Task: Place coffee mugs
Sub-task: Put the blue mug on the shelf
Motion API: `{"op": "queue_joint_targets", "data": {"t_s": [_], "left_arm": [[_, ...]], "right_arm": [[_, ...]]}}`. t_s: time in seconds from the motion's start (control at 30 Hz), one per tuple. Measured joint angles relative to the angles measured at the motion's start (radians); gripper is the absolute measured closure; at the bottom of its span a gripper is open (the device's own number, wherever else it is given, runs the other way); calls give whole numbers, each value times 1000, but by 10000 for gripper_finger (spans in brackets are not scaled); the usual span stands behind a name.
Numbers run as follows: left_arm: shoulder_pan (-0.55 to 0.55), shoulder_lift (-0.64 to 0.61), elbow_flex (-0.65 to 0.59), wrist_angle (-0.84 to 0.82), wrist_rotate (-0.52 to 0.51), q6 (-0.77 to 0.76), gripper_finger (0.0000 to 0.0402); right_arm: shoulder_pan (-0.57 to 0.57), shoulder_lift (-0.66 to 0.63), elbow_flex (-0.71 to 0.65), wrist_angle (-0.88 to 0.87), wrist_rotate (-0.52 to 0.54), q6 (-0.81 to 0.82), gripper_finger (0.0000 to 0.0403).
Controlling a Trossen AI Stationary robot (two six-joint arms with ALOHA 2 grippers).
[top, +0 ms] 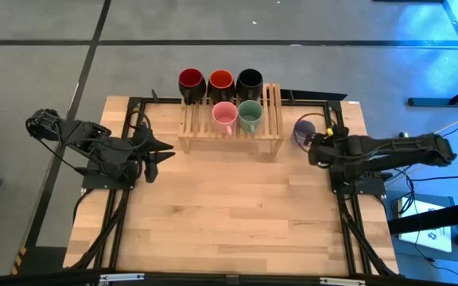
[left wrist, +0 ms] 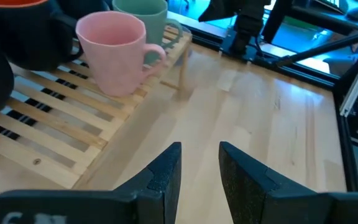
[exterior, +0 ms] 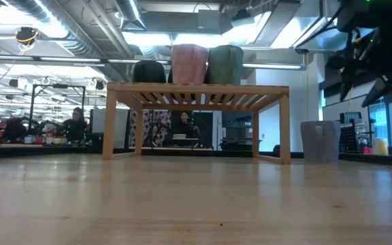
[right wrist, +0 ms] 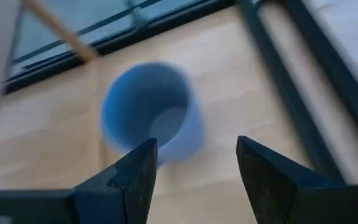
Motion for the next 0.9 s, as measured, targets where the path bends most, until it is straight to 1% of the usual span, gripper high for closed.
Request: {"op": "queue_joint_targets", "data": {"t_s": [0.03,0.13,0.33,0.5,0.57,0.77,0.9], "left_arm": [[0,0,0,0,-5,0,299],[0,0,0,0,-19,0,299],[0,0,0,0,-42,0,299],[0,0,0,0,-45,0,299],[0,0,0,0,-43,0,299],[0,0,0,0,-20,0,299],[0,0,0,0,-19,0,299]], "right_arm": [[-34,-9,-3,-2,-2,-18,196],[-140,-13,-1,45,-23,-141,196],[-368,18,-2,169,-171,-418,196],[-546,53,-2,220,-315,-589,196],[-606,76,-2,239,-356,-641,196],[-727,161,-2,382,-442,-728,196],[-755,242,-1,407,-451,-743,197]]}}
